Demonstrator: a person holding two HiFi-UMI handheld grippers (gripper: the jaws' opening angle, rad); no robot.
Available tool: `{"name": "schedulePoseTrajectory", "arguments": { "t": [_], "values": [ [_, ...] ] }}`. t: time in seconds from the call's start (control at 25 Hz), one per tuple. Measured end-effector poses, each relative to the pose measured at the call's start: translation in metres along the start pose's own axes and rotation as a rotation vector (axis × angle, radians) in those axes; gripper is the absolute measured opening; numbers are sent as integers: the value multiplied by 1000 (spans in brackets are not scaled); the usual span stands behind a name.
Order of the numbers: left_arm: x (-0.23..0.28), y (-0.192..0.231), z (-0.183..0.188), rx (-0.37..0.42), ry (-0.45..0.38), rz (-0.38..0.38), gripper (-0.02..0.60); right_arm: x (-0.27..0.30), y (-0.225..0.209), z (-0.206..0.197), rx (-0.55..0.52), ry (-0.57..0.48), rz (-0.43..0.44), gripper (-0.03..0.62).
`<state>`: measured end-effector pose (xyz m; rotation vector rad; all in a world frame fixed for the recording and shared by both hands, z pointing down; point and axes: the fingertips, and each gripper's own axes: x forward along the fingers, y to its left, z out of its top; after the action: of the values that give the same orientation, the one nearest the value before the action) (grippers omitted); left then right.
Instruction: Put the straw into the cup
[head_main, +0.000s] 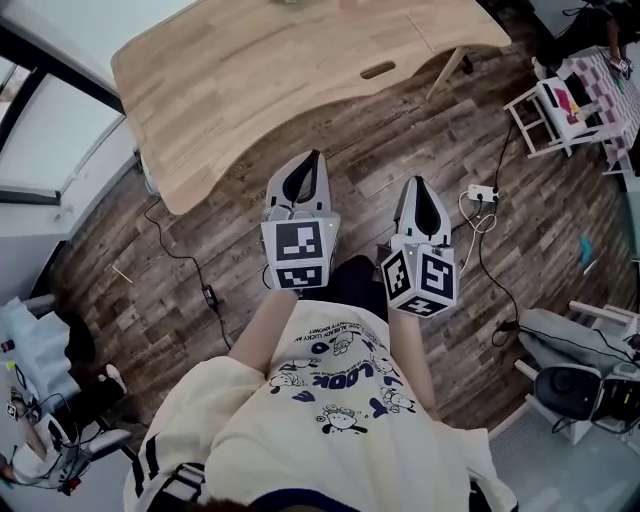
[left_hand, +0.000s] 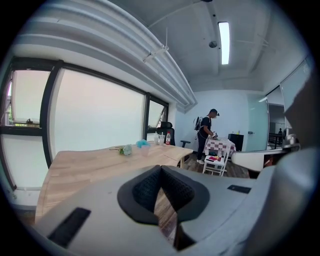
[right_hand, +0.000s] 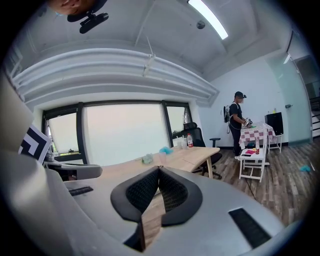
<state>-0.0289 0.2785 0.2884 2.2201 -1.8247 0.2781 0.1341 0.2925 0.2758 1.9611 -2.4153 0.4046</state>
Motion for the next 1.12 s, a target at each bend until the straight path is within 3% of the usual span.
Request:
{"name": "schedulePoseTrajectory", "arguments": {
  "t": [0.56, 1.12],
  "values": [
    [52, 4, -1, -16, 39, 9, 28, 50, -19, -1, 9, 41, 2, -6],
    [163, -4, 32, -21, 48, 70, 28, 162, -78, 29, 18, 52, 59, -6]
  ]
}}
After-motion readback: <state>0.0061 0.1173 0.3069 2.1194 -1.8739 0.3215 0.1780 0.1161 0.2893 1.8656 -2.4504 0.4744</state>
